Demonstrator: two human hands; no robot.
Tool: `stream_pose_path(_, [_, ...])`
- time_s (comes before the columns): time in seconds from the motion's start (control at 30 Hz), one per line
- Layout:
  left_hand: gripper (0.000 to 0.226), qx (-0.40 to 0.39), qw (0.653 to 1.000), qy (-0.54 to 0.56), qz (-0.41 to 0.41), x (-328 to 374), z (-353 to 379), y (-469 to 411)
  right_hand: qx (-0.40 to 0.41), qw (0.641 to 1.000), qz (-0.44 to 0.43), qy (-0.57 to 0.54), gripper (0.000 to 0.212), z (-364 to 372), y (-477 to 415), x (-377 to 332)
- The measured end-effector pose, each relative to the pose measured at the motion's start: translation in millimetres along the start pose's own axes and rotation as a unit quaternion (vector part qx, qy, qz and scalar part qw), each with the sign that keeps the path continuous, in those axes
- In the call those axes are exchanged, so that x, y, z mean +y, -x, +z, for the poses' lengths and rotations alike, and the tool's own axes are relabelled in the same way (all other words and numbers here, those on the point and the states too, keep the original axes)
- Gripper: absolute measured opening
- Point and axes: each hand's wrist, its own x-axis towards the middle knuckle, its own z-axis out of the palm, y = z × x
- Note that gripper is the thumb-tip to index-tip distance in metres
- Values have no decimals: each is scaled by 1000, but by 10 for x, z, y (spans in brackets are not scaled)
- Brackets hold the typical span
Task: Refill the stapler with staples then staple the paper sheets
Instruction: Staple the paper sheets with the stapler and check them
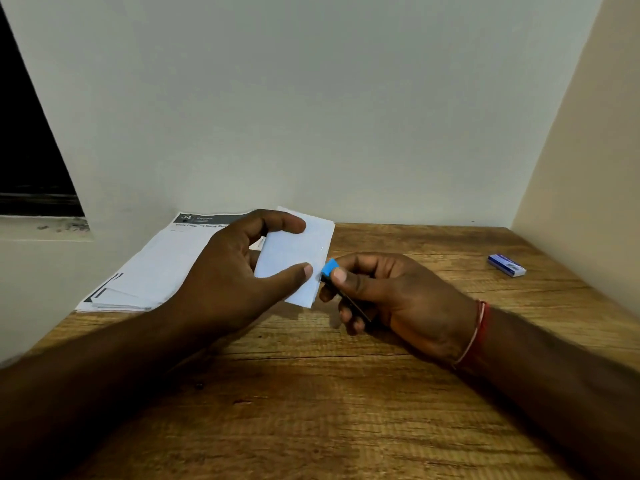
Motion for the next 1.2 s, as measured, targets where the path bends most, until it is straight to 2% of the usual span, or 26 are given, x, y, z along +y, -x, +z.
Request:
stream_pose_path(0.13, [55,10,997,-62,49,67,9,30,-4,1000,-8,2,39,12,-10,18])
stream_pose_path(0.23, [54,-10,996,-65,66,83,7,48,16,1000,-15,0,42,36,-30,51])
stream_pose_path(0.37, [53,-15,991,-92,97,80,17,55,31,998,-35,34,26,44,-13,48])
stream_pose_path(0.57, [44,-1,982,-134,131,74,38,59,49,993,-43,97,20,55,21,24])
stream_pose_path(0.9, [41,-22,982,-137,129,53,111,80,51,993,-30,105,37,95,22,46])
stream_pose_path(1.2, [40,-24,980,-137,140,66,119,80,58,993,-34,99,35,112,22,60])
